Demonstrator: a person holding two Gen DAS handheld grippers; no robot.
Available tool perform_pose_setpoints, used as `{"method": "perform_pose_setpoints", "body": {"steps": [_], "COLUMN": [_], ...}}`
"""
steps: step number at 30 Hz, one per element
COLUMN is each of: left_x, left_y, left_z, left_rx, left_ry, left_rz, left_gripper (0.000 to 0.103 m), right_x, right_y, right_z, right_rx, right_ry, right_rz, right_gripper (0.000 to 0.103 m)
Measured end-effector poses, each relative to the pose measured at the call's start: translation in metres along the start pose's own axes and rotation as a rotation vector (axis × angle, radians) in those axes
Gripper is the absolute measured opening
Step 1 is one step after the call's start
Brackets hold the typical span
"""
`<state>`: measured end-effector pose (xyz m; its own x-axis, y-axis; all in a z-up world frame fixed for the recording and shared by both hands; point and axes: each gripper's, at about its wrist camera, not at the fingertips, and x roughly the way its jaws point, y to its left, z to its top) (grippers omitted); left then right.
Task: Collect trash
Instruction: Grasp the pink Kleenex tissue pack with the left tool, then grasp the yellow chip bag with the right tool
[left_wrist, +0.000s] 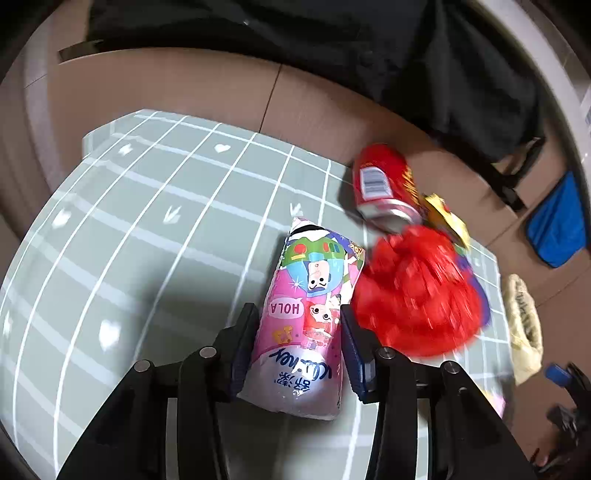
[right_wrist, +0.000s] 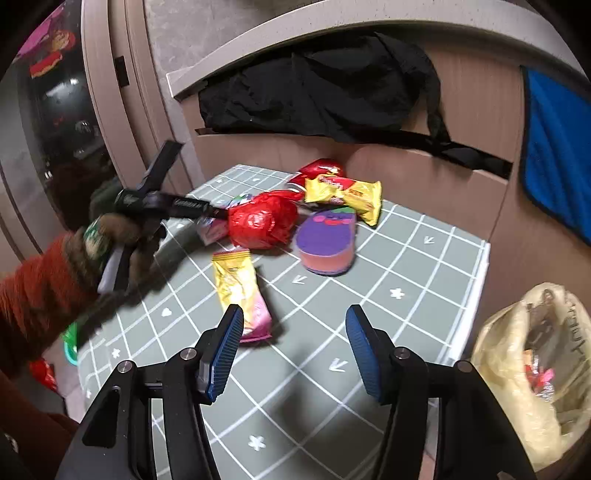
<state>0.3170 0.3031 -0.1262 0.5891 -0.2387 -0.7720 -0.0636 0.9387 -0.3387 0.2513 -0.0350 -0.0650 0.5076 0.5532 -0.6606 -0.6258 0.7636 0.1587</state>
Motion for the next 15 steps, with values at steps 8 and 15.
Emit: {"method": "perform_pose_setpoints", "body": {"steps": [8,15], "left_x": [-0.072,-0.116], "left_y": [-0.022,-0.017], "left_z": [-0.062,-0.087], "left_rx": [-0.007,-0.076], "left_ry": [-0.14,-0.246], "left_rz": [0.054,0.063], "left_gripper": [0.044,0.044], "right_x": [0.025,0.045], "right_y": [0.021,0.042], "right_z": [0.005,0.016], "right_rx": [-0.032,-0.118], "right_ry": [0.03,0.06], "right_rz": [0.038,0.038], "right_gripper": [0.055,0.055]}}
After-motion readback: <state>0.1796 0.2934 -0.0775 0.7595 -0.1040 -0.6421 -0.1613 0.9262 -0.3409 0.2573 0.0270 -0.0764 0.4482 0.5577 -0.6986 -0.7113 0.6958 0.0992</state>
